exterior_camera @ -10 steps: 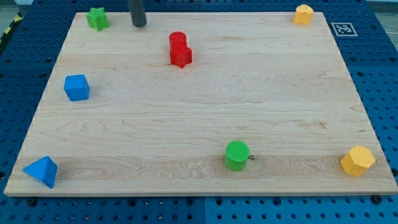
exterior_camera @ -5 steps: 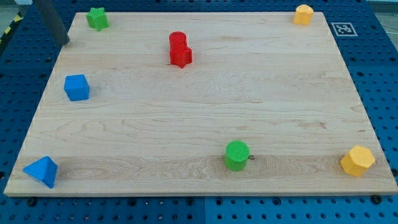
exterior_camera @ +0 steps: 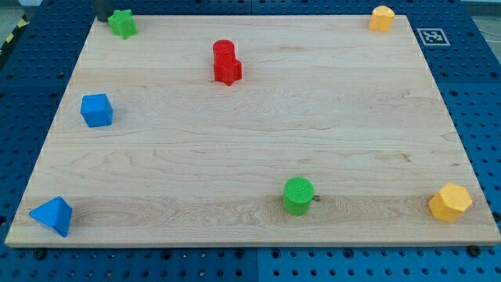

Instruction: Push the green star at the bottom center

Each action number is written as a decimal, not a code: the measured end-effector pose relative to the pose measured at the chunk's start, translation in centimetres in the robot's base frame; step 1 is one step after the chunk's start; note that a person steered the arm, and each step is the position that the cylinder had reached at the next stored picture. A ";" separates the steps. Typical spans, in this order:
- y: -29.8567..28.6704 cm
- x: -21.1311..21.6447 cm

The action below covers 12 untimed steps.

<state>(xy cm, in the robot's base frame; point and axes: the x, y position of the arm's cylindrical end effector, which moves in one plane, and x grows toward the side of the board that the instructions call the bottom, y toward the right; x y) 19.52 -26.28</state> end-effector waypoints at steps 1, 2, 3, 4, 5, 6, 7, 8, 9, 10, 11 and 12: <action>2.9 0.0; 5.3 1.3; 6.5 4.6; 6.9 7.6; 5.3 7.8; 4.6 10.4; 5.3 12.9; 6.6 15.1; 9.1 16.7; 12.7 17.5; 16.1 18.2; 18.7 19.2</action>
<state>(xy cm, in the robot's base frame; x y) 38.68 -7.57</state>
